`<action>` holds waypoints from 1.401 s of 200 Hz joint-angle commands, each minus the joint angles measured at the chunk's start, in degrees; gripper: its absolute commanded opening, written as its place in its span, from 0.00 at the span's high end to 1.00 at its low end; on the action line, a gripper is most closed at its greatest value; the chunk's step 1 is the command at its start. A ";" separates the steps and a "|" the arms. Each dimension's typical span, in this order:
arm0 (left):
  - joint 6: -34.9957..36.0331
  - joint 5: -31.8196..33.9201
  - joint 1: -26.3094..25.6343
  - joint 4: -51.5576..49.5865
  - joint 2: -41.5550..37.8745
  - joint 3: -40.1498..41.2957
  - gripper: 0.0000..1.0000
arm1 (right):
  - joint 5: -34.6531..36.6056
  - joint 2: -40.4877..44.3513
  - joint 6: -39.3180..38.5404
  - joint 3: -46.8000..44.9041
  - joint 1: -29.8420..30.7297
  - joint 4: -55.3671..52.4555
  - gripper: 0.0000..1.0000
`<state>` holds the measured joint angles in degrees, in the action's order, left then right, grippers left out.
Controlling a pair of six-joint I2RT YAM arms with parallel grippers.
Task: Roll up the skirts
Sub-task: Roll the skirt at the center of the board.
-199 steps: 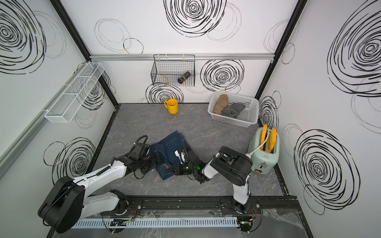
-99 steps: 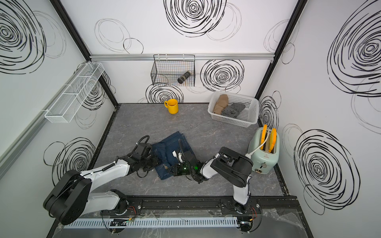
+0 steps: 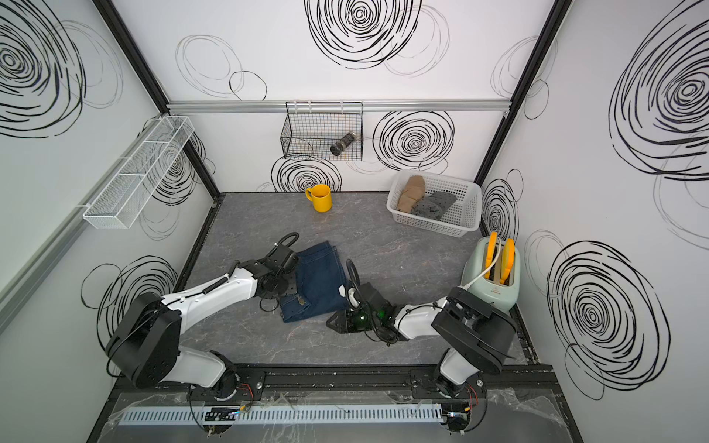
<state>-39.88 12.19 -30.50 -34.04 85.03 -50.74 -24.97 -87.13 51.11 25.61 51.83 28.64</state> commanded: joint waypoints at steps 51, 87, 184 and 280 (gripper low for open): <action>4.37 8.52 -4.20 -13.53 8.71 -11.25 0.59 | -5.01 -13.94 4.53 22.02 -6.90 -7.69 0.69; 4.61 8.99 -4.48 -16.79 11.90 -15.80 0.58 | -10.09 -27.81 8.70 32.74 -7.27 -2.05 0.77; 3.57 7.88 -8.07 -19.70 21.22 -24.37 0.47 | -13.35 -41.19 4.43 48.21 -6.58 -11.22 0.77; 6.03 -15.94 -0.27 -6.30 12.97 -15.84 0.32 | -16.89 -41.02 4.85 44.38 -8.77 -6.10 0.78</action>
<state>-35.35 11.16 -34.09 -50.94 103.68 -71.16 -40.88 -127.42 56.80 70.89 42.98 23.88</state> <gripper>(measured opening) 0.690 0.223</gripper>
